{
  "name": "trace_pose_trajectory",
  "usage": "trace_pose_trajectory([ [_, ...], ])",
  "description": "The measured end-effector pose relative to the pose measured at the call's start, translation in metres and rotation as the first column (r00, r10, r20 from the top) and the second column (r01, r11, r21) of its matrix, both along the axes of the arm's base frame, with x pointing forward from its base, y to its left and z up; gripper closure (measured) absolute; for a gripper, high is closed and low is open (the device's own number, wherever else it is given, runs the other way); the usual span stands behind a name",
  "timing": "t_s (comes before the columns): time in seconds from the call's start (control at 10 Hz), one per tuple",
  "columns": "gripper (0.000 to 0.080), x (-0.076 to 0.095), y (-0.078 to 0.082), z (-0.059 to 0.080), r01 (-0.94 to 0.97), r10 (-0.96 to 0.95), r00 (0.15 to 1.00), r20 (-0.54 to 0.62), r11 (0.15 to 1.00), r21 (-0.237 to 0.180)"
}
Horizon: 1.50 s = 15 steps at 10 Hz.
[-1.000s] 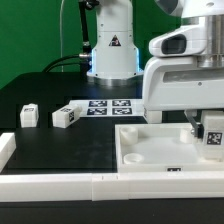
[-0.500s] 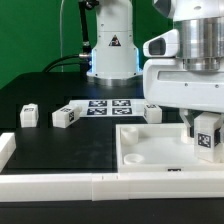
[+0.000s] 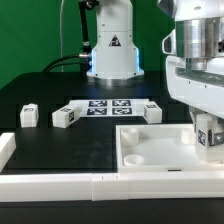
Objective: Assemble one leg
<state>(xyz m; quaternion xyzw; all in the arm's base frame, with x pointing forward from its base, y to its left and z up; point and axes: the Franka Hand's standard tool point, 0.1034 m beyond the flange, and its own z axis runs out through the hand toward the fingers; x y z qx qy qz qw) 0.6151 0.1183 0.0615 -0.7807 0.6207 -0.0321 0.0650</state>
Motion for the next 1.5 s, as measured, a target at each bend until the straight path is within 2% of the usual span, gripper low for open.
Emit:
trace_pose_trajectory([
  [0.2, 0.0261, 0.000, 0.001, 0.000, -0.053, 0.053, 0.999, 0.003, 0.999, -0.007],
  [0.3, 0.0261, 0.000, 0.002, 0.000, -0.095, 0.095, 0.995, 0.005, 0.995, -0.014],
  [0.4, 0.0174, -0.002, 0.005, 0.000, -0.236, 0.237, 0.972, 0.009, 0.971, -0.032],
  [0.5, 0.0157, -0.003, 0.008, -0.001, -0.413, 0.415, 0.910, 0.016, 0.909, -0.059],
  [0.7, 0.0151, -0.005, 0.014, -0.001, -0.649, 0.652, 0.758, 0.003, 0.754, -0.099],
  [0.8, 0.0151, -0.007, 0.015, -0.002, -0.790, 0.793, 0.609, -0.029, 0.602, -0.117],
  [1.1, 0.0150, -0.007, 0.013, -0.002, -0.950, 0.954, 0.289, -0.083, 0.275, -0.147],
  [1.3, 0.0150, -0.006, 0.009, -0.001, -0.980, 0.984, 0.149, -0.102, 0.133, -0.146],
  [1.5, 0.0150, -0.006, 0.009, -0.001, -0.980, 0.983, 0.151, -0.102, 0.135, -0.146],
])
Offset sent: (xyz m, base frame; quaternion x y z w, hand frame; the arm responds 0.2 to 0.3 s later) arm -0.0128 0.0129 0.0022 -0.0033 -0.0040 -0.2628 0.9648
